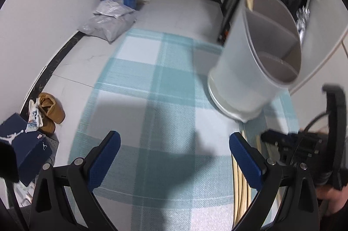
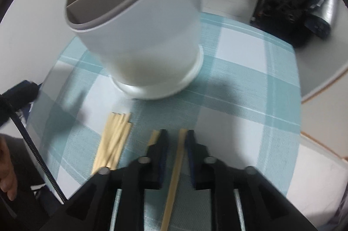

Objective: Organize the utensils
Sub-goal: 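Lift the chopstick with the right gripper while the left gripper grasps a chopstick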

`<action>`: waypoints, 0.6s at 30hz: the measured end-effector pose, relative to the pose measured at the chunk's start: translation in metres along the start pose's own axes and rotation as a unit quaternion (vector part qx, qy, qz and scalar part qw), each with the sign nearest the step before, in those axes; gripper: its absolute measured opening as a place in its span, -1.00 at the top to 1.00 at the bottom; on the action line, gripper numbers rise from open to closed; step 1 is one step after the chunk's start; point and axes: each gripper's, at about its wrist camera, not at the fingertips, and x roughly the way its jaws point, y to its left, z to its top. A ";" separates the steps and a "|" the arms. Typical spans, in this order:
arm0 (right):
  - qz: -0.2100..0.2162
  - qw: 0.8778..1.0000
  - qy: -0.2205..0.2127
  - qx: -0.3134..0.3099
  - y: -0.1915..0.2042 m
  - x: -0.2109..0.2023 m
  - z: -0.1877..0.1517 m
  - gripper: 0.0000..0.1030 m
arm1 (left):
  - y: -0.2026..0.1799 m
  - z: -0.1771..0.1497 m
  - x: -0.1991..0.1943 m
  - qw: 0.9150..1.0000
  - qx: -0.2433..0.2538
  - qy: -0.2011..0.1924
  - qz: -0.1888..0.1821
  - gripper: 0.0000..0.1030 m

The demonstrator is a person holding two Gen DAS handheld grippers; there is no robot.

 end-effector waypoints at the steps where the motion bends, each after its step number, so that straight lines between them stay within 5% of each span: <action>1: 0.006 1.000 -0.002 0.004 -0.002 0.000 -0.001 0.88 | -0.004 -0.002 0.003 1.000 0.009 0.007 0.001 -0.92; 8: 0.064 0.994 -0.037 0.083 -0.036 -0.013 -0.003 0.89 | -0.032 -0.013 0.025 0.996 0.066 0.055 0.015 -0.92; 18: 0.178 0.954 -0.112 0.215 -0.099 -0.045 -0.010 0.89 | -0.041 -0.021 0.036 0.993 0.085 0.083 0.024 -0.92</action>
